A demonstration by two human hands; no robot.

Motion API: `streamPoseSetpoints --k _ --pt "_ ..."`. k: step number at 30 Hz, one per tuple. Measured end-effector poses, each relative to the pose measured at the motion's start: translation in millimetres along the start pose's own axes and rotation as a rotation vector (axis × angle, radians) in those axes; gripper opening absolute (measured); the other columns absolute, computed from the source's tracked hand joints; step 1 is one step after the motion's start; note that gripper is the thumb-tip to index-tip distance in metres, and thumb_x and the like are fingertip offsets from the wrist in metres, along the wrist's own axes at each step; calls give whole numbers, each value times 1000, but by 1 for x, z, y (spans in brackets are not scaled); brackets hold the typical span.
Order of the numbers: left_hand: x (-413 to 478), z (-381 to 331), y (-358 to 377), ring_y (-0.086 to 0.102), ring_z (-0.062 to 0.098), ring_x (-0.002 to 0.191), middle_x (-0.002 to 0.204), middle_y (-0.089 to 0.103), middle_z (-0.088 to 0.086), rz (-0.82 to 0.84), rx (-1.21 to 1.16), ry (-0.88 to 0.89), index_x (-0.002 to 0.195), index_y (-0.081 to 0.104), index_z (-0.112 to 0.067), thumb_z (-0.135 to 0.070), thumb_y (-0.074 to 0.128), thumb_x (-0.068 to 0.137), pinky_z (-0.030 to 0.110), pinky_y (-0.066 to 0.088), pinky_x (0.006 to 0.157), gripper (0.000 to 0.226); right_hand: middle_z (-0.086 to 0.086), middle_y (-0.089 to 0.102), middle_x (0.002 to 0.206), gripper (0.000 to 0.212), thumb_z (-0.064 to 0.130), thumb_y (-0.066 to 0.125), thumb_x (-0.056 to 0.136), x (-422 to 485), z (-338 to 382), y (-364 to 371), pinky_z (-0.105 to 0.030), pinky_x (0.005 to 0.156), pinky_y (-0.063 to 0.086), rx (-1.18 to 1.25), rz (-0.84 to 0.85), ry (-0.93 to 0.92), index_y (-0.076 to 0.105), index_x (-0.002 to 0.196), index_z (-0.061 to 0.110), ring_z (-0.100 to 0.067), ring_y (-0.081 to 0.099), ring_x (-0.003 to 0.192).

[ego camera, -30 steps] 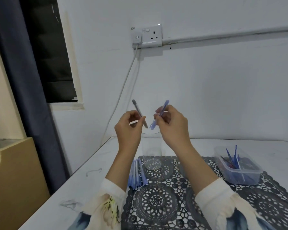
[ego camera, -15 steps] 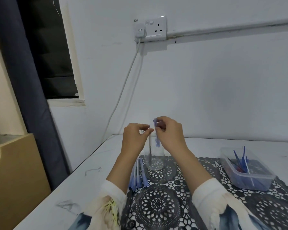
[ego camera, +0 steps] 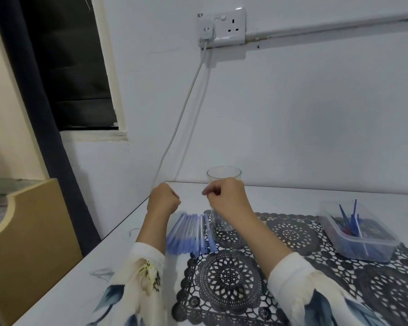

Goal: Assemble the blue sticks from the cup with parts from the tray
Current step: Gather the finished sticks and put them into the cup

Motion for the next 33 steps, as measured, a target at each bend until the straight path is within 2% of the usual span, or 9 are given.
streamPoseSetpoints --k 4,7,9,11,17,22,26,30,33 --pt "3 31 23 63 26 77 91 63 12 132 176 -151 79 53 -7 -10 67 75 32 55 70 14 -8 70 94 24 2 52 84 -9 -32 40 -29 78 54 -186 148 105 73 93 8 -13 60 69" --pt "1 38 28 65 27 80 87 61 12 158 215 -183 74 48 -9 -4 61 71 32 56 72 14 -9 69 87 18 7 53 84 -19 -47 56 -33 73 55 -342 215 140 71 85 8 -23 65 77" --pt "2 39 30 65 27 76 84 62 12 164 209 -188 76 50 -8 -2 60 70 33 57 71 13 -7 59 72 20 4 51 82 -23 -52 60 -30 64 50 -433 248 145 55 64 12 -26 63 77" --pt "2 39 31 66 25 70 80 63 12 177 186 -186 78 53 -7 -3 64 69 31 57 67 15 -5 49 64 28 2 52 81 -24 -56 60 -29 61 49 -450 257 176 42 57 14 -26 61 73" --pt "-3 36 28 62 22 64 74 61 9 162 208 -164 74 51 -8 -2 63 69 25 50 55 15 -10 56 80 20 6 54 87 -29 -55 58 -32 67 50 -482 245 216 45 70 11 -27 62 85" --pt "-8 33 28 53 21 71 73 45 4 110 270 -117 71 37 -11 0 56 75 26 43 58 22 -12 60 92 13 -4 51 85 -32 -54 56 -31 67 46 -545 280 251 58 89 5 -28 61 92" --pt "-8 31 25 50 19 65 73 46 4 93 274 -109 69 36 -11 -4 55 79 27 42 59 22 -10 60 104 17 4 52 88 -32 -49 51 -31 68 46 -626 324 247 58 104 5 -26 60 95" --pt "-2 23 8 53 20 58 69 54 8 90 104 -124 69 43 -7 -9 63 73 24 43 51 20 -3 57 91 22 11 58 86 -22 -44 33 -29 69 50 -631 339 256 60 107 9 -21 60 84" --pt "0 6 -15 63 27 66 70 61 16 79 -310 -139 73 57 1 1 69 66 37 57 65 13 -6 64 95 26 12 60 84 -12 -33 20 -33 75 55 -553 366 230 62 109 9 -22 63 83"
Point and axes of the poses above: each hand's wrist, its own x-axis towards the middle knuckle, its own y-axis out of the palm, z = x × y, the point moved 7 cm from there along x, towards the middle knuckle
